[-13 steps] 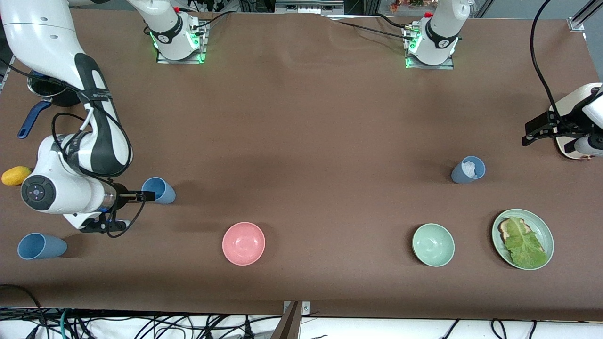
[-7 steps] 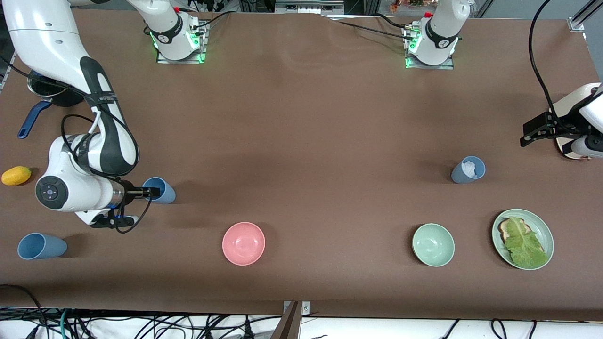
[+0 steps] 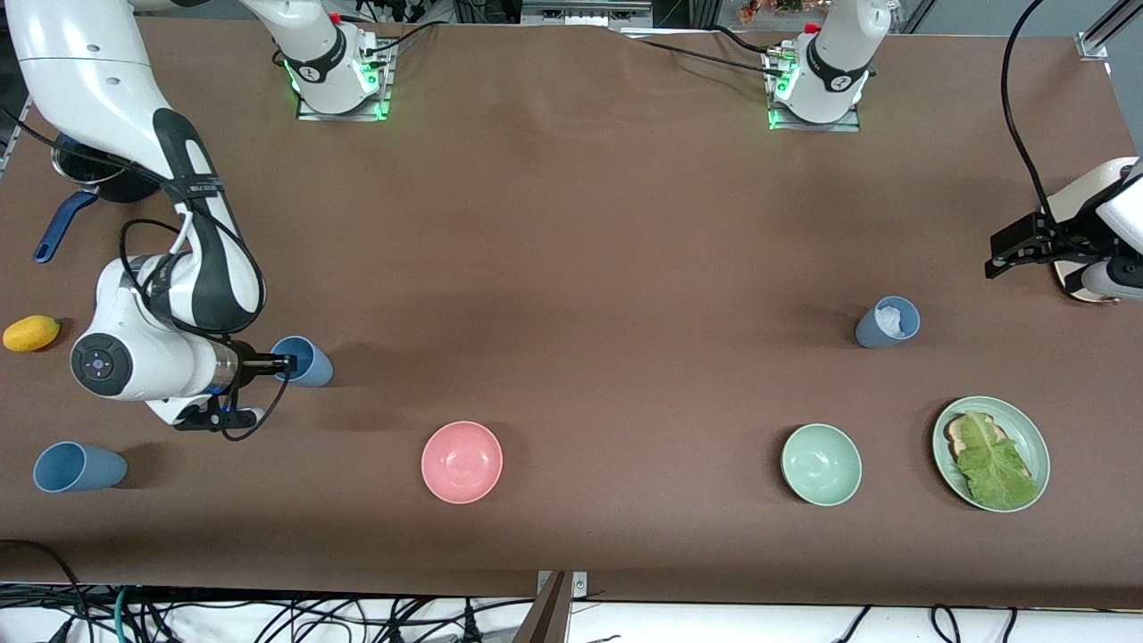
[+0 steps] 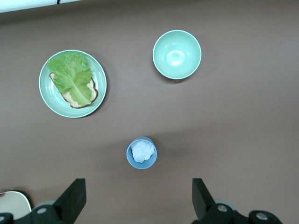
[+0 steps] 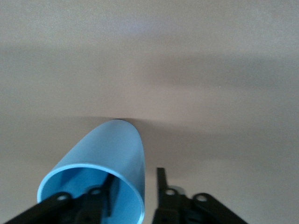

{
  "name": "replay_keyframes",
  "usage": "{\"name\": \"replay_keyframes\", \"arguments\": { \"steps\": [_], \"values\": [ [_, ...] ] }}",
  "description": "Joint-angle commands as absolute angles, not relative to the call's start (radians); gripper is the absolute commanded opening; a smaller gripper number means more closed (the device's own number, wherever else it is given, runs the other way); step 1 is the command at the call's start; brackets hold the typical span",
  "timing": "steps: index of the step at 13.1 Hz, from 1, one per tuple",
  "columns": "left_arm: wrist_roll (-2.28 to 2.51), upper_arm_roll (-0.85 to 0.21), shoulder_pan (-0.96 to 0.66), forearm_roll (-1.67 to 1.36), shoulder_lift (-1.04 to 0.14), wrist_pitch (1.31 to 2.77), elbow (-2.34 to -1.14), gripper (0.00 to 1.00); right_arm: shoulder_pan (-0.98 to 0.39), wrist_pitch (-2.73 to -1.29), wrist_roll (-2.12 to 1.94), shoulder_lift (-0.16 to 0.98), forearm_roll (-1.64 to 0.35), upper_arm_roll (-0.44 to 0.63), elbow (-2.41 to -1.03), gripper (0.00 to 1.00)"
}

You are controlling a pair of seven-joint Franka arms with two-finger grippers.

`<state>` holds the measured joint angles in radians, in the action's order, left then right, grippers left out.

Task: Stack blue cups with both arms
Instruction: 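Lift the cup with the right gripper while the left gripper reaches another cup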

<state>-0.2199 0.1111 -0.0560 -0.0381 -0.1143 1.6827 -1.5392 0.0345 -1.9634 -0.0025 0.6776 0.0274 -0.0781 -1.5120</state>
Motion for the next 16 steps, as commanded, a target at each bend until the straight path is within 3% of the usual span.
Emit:
{"name": "replay_keyframes", "arguments": {
  "steps": [1,4,7,9,10,12,16],
  "values": [
    [-0.225,0.110,-0.063,-0.002,-0.114,1.678,-1.536,1.00,0.043,-1.965,-0.017,0.658,-0.014,-0.086,-1.526,0.02],
    [-0.222,0.110,-0.057,-0.002,-0.121,1.678,-1.537,1.00,0.041,-1.959,-0.018,0.638,-0.026,-0.084,-1.510,0.00],
    [-0.218,0.114,0.004,-0.046,-0.234,1.689,-1.532,1.00,0.035,-1.915,-0.015,0.580,-0.025,-0.086,-1.505,0.00],
    [-0.200,0.114,0.011,-0.040,-0.375,1.684,-1.510,1.00,0.035,-1.863,-0.020,0.534,-0.025,-0.086,-1.500,0.00],
    [-0.212,0.112,0.020,-0.035,-0.380,1.675,-1.531,1.00,0.035,-1.829,-0.015,0.506,-0.025,-0.086,-1.502,0.00],
    [-0.225,0.110,0.041,-0.034,-0.376,1.736,-1.641,1.00,0.035,-1.770,-0.020,0.445,-0.025,-0.086,-1.500,0.00],
    [-0.224,0.109,0.044,-0.035,-0.305,2.065,-1.934,1.00,0.035,-1.658,-0.020,0.353,-0.018,-0.081,-1.487,0.00]
  ]
}}
